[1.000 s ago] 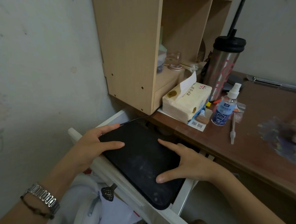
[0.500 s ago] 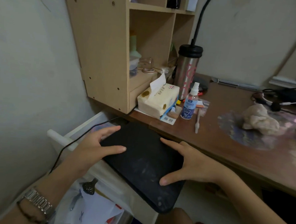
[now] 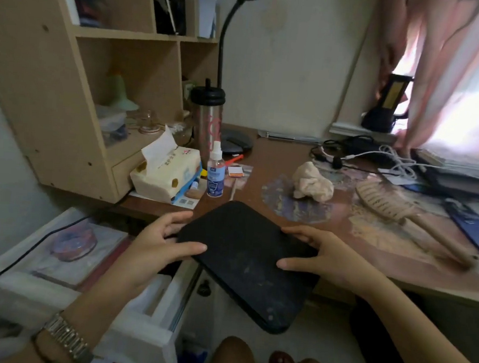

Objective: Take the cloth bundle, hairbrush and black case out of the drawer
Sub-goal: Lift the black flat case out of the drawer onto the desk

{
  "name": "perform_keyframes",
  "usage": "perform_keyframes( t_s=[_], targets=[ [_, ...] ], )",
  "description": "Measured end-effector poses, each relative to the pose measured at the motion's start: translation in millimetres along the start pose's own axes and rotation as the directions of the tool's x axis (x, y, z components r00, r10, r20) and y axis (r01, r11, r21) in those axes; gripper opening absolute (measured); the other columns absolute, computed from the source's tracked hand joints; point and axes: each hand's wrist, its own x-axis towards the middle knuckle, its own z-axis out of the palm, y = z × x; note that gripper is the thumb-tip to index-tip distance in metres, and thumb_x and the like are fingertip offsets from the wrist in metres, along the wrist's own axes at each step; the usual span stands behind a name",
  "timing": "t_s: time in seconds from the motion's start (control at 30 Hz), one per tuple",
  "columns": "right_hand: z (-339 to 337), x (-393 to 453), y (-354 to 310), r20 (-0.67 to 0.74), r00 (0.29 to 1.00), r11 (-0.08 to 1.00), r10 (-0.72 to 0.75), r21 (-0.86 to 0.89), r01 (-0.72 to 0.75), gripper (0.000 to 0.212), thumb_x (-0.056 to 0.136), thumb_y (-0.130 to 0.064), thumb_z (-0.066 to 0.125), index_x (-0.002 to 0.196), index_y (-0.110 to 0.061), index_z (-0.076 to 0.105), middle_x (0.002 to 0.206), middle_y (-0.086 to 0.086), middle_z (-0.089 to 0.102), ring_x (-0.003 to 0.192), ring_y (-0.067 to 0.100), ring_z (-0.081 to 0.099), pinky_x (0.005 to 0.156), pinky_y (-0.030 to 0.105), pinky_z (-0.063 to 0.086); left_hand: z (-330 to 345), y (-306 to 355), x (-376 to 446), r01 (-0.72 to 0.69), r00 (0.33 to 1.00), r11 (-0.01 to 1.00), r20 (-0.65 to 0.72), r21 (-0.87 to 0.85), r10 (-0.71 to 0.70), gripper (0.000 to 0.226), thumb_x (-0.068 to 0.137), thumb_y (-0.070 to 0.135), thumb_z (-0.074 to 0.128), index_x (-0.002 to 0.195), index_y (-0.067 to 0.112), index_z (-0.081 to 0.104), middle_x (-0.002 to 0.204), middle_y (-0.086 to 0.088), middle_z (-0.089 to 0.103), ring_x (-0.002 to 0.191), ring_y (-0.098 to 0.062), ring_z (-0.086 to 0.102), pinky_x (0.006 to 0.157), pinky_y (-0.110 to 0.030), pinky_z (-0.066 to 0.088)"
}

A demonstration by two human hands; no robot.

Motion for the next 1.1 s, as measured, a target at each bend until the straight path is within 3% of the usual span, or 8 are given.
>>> perform_keyframes(
  t_s=[0.1,0.2,0.33,0.4,0.6,0.73,0.9,1.1],
  targets=[
    [-18,-13,19,-0.073,0.997,0.999,0.035,-0.001,-0.035,0.076,0.054,-0.066,0.073,0.123,-0.047,0.048,0.120,-0.019,0.053,0.110,0.006,0.051,0.086,0.025,0.044,28,2,12,-0.044,0.999,0.999,-0.015,-0.013,0.043,0.065,0.058,0.014,0.085,0.113,0.033,0.056,0.105,0.013,0.063,0.085,-0.002,0.067,0.068,-0.021,0.052],
    [-32,-24,33,-0.126,0.990,0.997,0.069,-0.010,-0.071,0.075,0.057,-0.064,0.073,0.125,-0.044,0.047,0.108,-0.025,0.050,0.099,0.001,0.050,0.078,0.020,0.044,56,6,24,-0.060,0.998,0.998,-0.025,-0.023,0.059,0.056,0.058,0.011,0.085,0.102,0.031,0.058,0.102,0.008,0.064,0.076,0.001,0.069,0.057,-0.015,0.052],
    [-46,-37,49,-0.201,0.973,0.992,0.110,-0.036,-0.119,0.080,0.057,-0.065,0.072,0.128,-0.039,0.047,0.113,-0.018,0.048,0.107,0.007,0.048,0.087,0.028,0.043,86,11,41,-0.015,1.000,1.000,0.003,-0.003,0.015,0.054,0.057,0.014,0.086,0.099,0.032,0.058,0.112,0.000,0.060,0.098,-0.016,0.064,0.085,-0.039,0.055],
    [-54,-43,56,-0.228,0.966,0.989,0.120,-0.057,-0.136,0.084,0.054,-0.068,0.070,0.129,-0.036,0.048,0.115,-0.017,0.046,0.108,0.006,0.046,0.086,0.026,0.039,100,14,51,-0.005,0.999,1.000,0.040,0.018,0.005,0.051,0.057,0.016,0.086,0.096,0.033,0.059,0.113,-0.001,0.061,0.101,-0.019,0.062,0.090,-0.043,0.052],
    [-71,-63,75,-0.267,0.947,0.965,0.180,-0.139,-0.223,0.114,0.036,-0.080,0.071,0.136,-0.033,0.041,0.122,-0.012,0.040,0.112,0.007,0.040,0.087,0.024,0.031,152,26,84,-0.060,0.991,0.992,0.122,0.108,0.046,0.046,0.059,0.017,0.084,0.091,0.031,0.056,0.118,-0.003,0.061,0.104,-0.014,0.058,0.094,-0.039,0.049],
    [-78,-72,86,-0.214,0.952,0.949,0.217,-0.183,-0.257,0.130,0.029,-0.081,0.073,0.142,-0.034,0.028,0.139,-0.009,0.032,0.122,0.011,0.036,0.090,0.025,0.029,179,30,98,-0.075,0.980,0.991,0.191,0.109,0.053,0.069,0.044,0.026,0.090,0.102,0.028,0.054,0.114,0.001,0.060,0.096,-0.005,0.057,0.073,-0.023,0.048],
    [-81,-74,92,-0.209,0.964,0.952,0.165,-0.220,-0.211,0.135,0.031,-0.074,0.077,0.146,-0.028,0.023,0.140,-0.010,0.030,0.127,0.013,0.033,0.101,0.030,0.032,195,26,110,-0.093,0.970,0.990,0.234,0.109,0.065,0.080,0.040,0.023,0.092,0.109,0.026,0.051,0.126,-0.003,0.056,0.112,-0.017,0.056,0.094,-0.033,0.047],
    [-77,-73,97,-0.272,0.960,0.963,0.072,-0.230,-0.137,0.128,0.036,-0.067,0.081,0.144,-0.018,0.033,0.142,-0.010,0.034,0.127,0.008,0.034,0.100,0.023,0.031,201,21,118,-0.110,0.960,0.983,0.270,0.148,0.066,0.075,0.050,0.014,0.090,0.113,0.023,0.051,0.121,0.001,0.056,0.094,0.002,0.055,0.065,-0.013,0.044]
  ],
)
